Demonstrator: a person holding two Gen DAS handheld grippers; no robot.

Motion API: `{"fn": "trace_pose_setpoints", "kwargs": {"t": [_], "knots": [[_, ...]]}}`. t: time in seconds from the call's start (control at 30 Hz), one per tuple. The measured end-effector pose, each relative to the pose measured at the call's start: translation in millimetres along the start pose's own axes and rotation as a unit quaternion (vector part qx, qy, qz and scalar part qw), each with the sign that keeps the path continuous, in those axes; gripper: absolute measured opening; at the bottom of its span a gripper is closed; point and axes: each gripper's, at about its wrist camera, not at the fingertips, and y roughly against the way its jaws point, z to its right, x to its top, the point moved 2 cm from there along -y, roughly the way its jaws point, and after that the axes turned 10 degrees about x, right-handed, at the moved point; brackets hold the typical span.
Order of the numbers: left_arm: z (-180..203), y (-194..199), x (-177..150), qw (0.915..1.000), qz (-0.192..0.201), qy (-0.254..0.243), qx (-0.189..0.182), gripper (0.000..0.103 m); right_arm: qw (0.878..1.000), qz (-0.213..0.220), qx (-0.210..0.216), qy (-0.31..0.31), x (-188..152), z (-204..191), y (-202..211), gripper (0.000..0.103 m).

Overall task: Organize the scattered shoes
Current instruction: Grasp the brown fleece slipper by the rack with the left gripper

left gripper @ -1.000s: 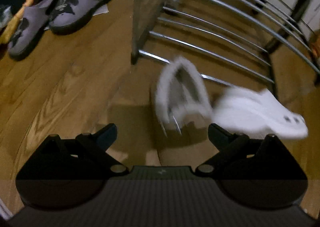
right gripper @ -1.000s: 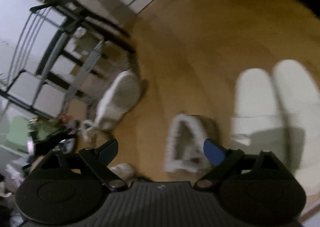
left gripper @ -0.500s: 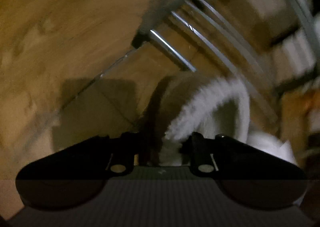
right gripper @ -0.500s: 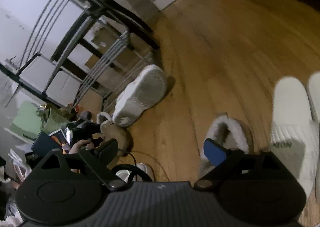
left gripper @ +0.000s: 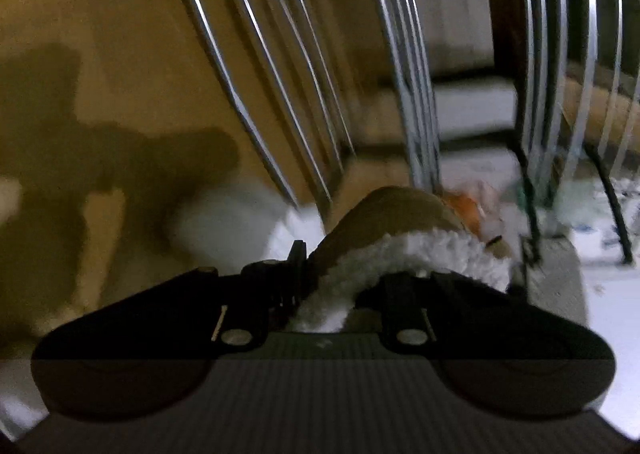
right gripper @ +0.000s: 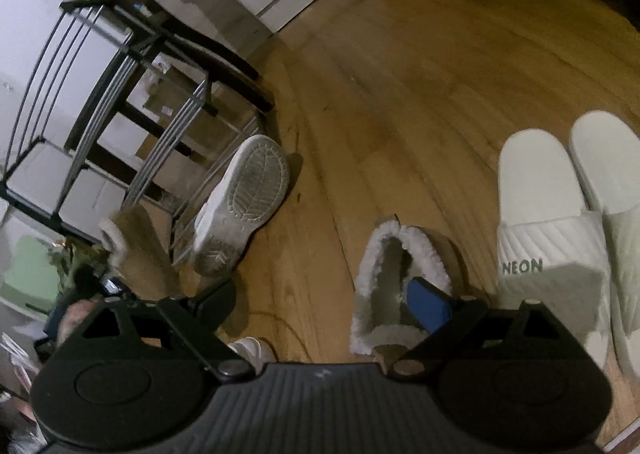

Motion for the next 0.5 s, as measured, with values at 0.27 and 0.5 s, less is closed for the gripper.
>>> {"fn": "trace_pose_setpoints", "kwargs": {"t": [0.27, 0.5], "knots": [[-7, -73, -72, 0.9917, -0.108, 0.015, 0.069, 0.019, 1.0, 0.008, -0.001, 0.016, -4, -11, -5, 0.093], [-11, -123, -137, 0.9615, -0.18, -0.084, 0.19, 0.051, 0.999, -0.011, -0.025, 0.026, -11, -9, -20, 0.093]]}}
